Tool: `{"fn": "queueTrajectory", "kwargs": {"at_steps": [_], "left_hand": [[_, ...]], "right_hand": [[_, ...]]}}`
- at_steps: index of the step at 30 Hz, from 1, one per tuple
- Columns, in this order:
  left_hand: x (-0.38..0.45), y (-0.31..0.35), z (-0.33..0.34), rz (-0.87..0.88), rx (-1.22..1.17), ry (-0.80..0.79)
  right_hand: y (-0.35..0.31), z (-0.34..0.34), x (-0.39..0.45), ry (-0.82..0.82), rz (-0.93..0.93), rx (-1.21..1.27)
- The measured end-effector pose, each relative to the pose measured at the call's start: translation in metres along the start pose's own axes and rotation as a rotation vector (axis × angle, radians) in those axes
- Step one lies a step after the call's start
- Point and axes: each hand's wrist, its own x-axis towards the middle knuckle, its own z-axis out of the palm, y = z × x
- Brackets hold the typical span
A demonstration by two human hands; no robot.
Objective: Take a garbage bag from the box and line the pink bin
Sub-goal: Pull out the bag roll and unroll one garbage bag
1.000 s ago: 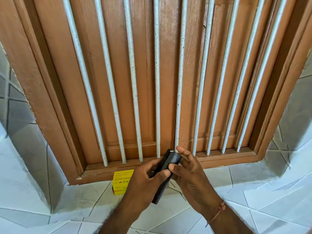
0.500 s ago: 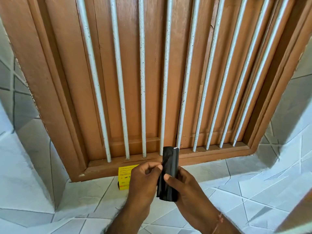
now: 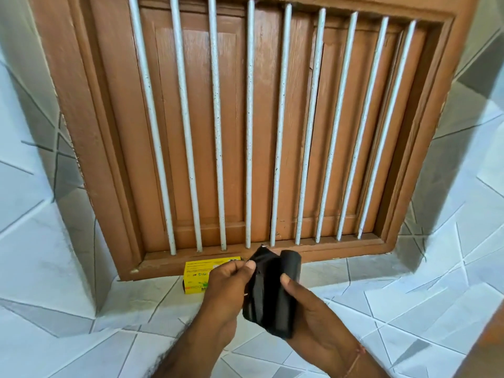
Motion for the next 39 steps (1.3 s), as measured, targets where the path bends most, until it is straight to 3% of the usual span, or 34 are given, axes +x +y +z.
{"fn": "queueTrajectory", "kwargs": {"at_steps": [8, 14, 17, 20, 21, 23, 25, 28, 30, 32, 34, 39], "left_hand": [[-0.027, 0.012, -0.003, 0.033, 0.066, 0.245], [-0.063, -0.005, -0.070, -0.015, 0.033, 0.483], [-0.083, -0.019, -0.112, -0.110, 0.490, 0.702], [-0.107, -0.027, -0.134, -0.112, 1.003, 0.753], [-0.116, -0.026, -0.133, -0.053, 1.085, 0.813], [-0.132, -0.023, -0.115, 0.250, 1.149, 0.892], [-0.149, -0.016, -0.078, 0.549, 0.989, 0.623], [-0.172, -0.016, -0.040, 0.350, 0.667, -0.056], [-0.179, -0.026, -0.039, 0.182, 0.489, -0.352], [-0.188, -0.033, -0.053, 0.120, 0.390, -0.452], [-0.197, -0.035, -0.068, 0.132, 0.357, -0.453], [-0.211, -0.013, -0.090, 0.291, 0.486, -0.421]], "right_hand": [[-0.026, -0.055, -0.056, 0.089, 0.134, 0.104], [-0.028, -0.085, -0.086, 0.086, 0.181, 0.069], [-0.022, -0.087, -0.101, 0.083, 0.191, 0.022], [-0.014, -0.080, -0.115, 0.050, 0.146, -0.069], [-0.011, -0.073, -0.121, 0.029, 0.124, -0.114], [-0.004, -0.055, -0.132, -0.033, 0.079, -0.206], [0.004, -0.035, -0.141, -0.088, 0.061, -0.289], [0.028, -0.002, -0.157, -0.192, 0.067, -0.374], [0.042, 0.013, -0.168, -0.240, 0.075, -0.383], [0.047, 0.018, -0.180, -0.224, 0.080, -0.356], [0.048, 0.018, -0.194, -0.168, 0.083, -0.330], [0.052, 0.002, -0.223, 0.059, 0.152, -0.290]]}}
